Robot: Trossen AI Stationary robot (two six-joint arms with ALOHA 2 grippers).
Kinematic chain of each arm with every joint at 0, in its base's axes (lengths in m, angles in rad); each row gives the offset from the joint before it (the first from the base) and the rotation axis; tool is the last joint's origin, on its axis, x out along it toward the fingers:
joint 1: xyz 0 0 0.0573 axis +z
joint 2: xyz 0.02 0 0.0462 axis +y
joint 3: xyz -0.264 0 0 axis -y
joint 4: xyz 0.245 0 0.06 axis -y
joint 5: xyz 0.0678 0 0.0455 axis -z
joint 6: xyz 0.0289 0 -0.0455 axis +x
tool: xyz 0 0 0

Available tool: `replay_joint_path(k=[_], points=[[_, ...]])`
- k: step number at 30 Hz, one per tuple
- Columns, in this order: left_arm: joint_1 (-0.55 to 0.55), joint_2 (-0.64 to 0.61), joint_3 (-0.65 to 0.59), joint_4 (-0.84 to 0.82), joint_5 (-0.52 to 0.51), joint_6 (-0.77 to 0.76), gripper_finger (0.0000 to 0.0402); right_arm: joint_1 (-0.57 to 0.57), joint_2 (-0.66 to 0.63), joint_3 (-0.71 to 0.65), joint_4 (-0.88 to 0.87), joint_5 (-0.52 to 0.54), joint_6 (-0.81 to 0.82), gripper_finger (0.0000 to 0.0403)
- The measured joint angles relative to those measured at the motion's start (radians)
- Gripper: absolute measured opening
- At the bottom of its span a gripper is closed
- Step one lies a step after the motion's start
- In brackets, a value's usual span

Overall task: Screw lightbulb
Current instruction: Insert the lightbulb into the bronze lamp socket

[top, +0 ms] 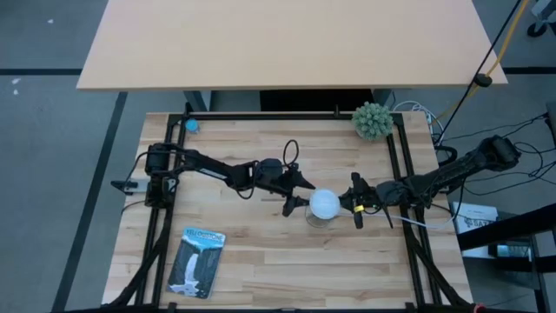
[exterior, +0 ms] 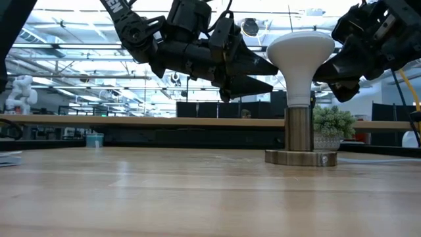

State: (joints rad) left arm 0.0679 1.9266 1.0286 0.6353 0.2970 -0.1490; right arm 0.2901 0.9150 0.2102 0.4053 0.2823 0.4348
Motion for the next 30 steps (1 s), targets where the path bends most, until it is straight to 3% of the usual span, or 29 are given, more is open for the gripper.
replay_joint_path(k=[13, 21, 30], points=[[-0.005, 0.0, 0.0, -0.104, -0.023, -0.028, 0.0284, 0.0, 0.0, 0.0, -0.041, 0.004, 0.051, 0.0], [-0.087, 0.0, 0.0, -0.073, -0.096, -0.026, 0.0284, 0.0, 0.0, 0.0, -0.041, 0.02, 0.048, 0.0], [-0.089, 0.0, 0.0, -0.005, -0.175, -0.029, 0.0284, -0.001, 0.0, 0.0, -0.032, 0.035, 0.046, 0.0]])
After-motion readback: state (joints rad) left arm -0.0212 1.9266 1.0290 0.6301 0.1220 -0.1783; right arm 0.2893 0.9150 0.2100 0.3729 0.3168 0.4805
